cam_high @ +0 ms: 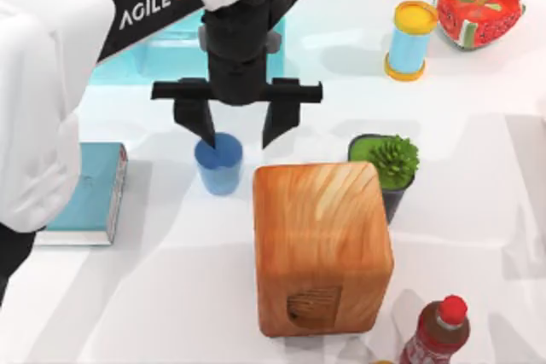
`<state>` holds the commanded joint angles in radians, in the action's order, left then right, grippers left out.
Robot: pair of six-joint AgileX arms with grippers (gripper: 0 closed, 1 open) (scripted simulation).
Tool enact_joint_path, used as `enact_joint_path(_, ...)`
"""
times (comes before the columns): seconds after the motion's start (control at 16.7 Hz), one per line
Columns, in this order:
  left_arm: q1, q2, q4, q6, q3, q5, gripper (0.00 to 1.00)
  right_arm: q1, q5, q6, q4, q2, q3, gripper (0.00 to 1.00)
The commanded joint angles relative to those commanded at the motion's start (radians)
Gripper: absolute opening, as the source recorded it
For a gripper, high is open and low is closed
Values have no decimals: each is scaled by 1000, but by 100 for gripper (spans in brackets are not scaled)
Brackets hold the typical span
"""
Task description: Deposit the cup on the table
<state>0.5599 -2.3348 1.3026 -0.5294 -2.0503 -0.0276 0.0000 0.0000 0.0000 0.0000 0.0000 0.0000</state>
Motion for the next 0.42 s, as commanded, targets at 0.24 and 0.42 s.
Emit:
enact_joint_path(0.24, 0, 0, 0, 0, 0, 0, 100, 0, 0, 0, 0, 0, 0, 100)
enact_joint_path(0.42, 0, 0, 0, 0, 0, 0, 100, 0, 0, 0, 0, 0, 0, 100)
